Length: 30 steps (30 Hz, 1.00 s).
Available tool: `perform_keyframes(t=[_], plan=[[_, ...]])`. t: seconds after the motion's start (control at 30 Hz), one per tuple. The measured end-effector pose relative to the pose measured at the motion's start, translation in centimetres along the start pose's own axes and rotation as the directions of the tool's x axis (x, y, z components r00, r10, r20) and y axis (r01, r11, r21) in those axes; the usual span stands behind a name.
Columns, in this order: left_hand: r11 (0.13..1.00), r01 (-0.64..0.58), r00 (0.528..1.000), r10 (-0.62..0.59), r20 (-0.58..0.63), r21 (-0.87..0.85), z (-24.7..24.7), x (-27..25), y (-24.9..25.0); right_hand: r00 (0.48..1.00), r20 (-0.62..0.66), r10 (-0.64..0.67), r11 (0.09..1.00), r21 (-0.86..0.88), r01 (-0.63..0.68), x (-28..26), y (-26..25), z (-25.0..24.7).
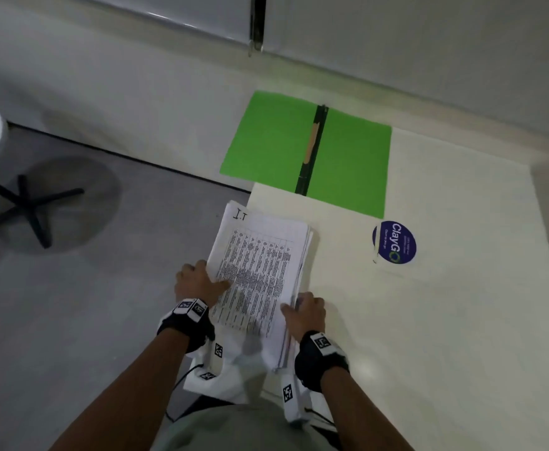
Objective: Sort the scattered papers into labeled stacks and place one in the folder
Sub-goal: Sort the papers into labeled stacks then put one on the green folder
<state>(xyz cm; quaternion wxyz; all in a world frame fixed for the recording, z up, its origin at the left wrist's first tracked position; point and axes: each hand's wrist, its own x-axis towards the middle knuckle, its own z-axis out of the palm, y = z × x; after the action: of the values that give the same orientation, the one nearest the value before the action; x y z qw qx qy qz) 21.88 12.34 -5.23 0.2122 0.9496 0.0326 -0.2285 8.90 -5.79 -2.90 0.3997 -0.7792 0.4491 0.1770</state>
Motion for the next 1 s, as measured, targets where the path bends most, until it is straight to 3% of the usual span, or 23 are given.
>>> perform_keyframes(t=[0.07, 0.13, 0.2, 0.3, 0.57, 0.7, 0.8, 0.9, 1.0], plan=[[0.988, 0.112, 0.994, -0.108, 0.034, -0.110, 0.8, 0.5, -0.8, 0.992, -0.115, 0.050, 0.999, 0.014, -0.049, 0.5, -0.1, -0.3], [0.924, 0.216, 0.973, -0.175, 0.151, -0.316, 1.4, 0.9, -1.3, 0.987, -0.135, 0.084, 0.995, 0.060, -0.077, 0.8, -0.3, -0.5], [0.876, 0.253, 0.951, -0.148, 0.272, -0.410, 1.8, 0.7, -1.4, 0.995, -0.096, 0.025, 0.996, 0.084, -0.017, 1.2, -0.5, 0.0], [0.884, 0.220, 0.941, -0.080, 0.330, -0.412, 2.9, -0.7, -1.1, 0.998, -0.040, -0.050, 0.992, 0.111, 0.055, 1.4, -1.3, 1.1], [0.862, 0.159, 0.986, -0.115, 0.120, -0.481, 3.7, -2.8, -2.1, 0.996, 0.073, 0.053, 0.901, 0.426, -0.079, 2.3, 0.1, 1.3], [0.898, 0.028, 0.994, -0.070, -0.080, -0.440, 3.0, -3.7, -1.3, 0.994, 0.006, -0.114, 0.896, 0.434, 0.100, 1.5, -0.3, 1.4], [0.793, -0.067, 0.990, -0.023, -0.140, -0.606, 1.2, -4.4, 0.4, 0.962, -0.094, -0.255, 0.838, 0.475, 0.269, 0.4, -1.1, -0.5], [0.647, -0.241, 0.970, 0.173, -0.169, -0.724, -2.3, -5.3, 3.5, 0.926, -0.197, -0.322, 0.759, 0.531, 0.376, -0.7, -2.1, -4.3], [0.494, -0.322, 0.929, 0.331, -0.167, -0.808, -5.4, -6.7, 6.8, 0.868, -0.311, -0.386, 0.672, 0.550, 0.496, -2.2, -2.4, -8.7]])
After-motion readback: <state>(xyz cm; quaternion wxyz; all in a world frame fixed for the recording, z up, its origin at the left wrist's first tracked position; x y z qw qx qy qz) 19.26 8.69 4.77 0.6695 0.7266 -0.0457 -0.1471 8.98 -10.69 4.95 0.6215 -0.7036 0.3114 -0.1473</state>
